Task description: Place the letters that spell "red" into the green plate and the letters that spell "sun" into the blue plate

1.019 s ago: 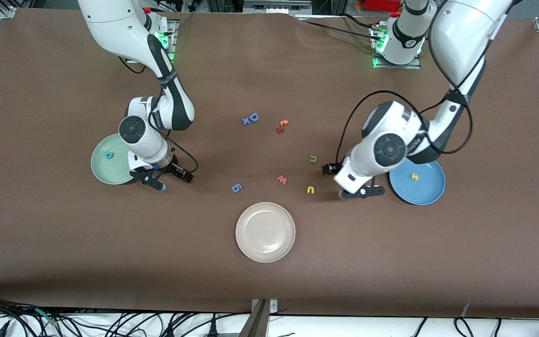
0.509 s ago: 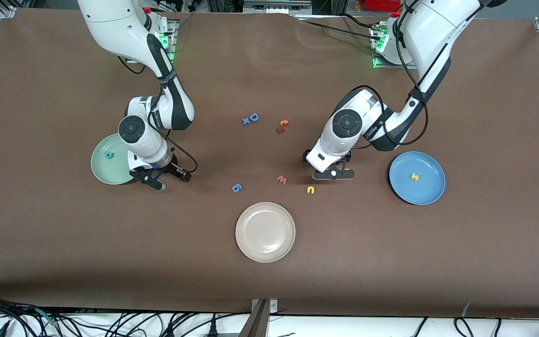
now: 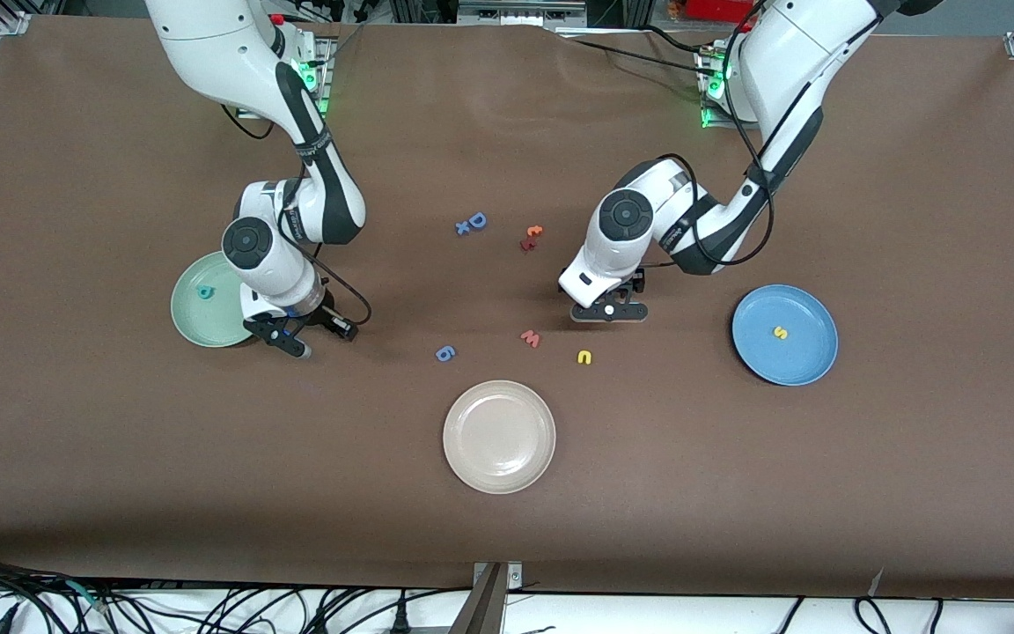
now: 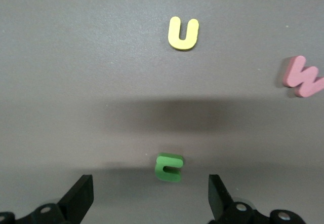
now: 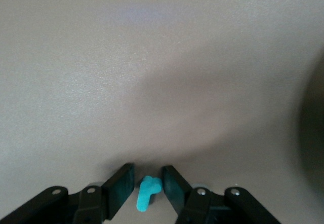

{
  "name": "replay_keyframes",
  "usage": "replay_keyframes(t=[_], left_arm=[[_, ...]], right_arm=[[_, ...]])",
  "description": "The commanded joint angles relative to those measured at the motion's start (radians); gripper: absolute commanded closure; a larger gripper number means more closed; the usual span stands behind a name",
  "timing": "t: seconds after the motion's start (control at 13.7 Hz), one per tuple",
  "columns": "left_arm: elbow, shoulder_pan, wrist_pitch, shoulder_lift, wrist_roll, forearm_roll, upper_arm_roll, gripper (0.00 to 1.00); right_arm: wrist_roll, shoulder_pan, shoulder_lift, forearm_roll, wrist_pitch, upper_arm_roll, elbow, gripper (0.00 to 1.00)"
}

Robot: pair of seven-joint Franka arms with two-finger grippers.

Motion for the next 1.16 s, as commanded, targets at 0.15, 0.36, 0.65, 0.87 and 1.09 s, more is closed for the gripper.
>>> replay_keyframes(t=[0.15, 0.36, 0.65, 0.87, 1.09], left_arm=[[0.002, -0.006, 0.023, 0.021, -0.051, 0.067, 0.008, 0.00], [0.005, -0.018, 0.035, 0.039, -0.068, 0.067, 0.008, 0.02], [0.005, -0.021, 0.043, 0.050, -0.071, 0.067, 0.011, 0.04], [0.008, -0.021, 0.043, 0.050, -0.071, 0.067, 0.013, 0.18], [0.013, -0.021, 0.041, 0.056, -0.074, 0.067, 0.013, 0.31]], right_arm=[[0.003, 0.026, -0.014, 0.019, -0.008, 0.000, -0.016, 0.50], [0.004, 0.031, -0.020, 0.019, -0.011, 0.000, -0.016, 0.50], [0.006, 0.036, -0.023, 0.019, -0.019, 0.000, -0.021, 0.53], [0.001, 0.034, -0.022, 0.019, -0.024, -0.003, -0.021, 0.55], [0.004, 0.034, -0.022, 0.019, -0.025, -0.003, -0.021, 0.86]])
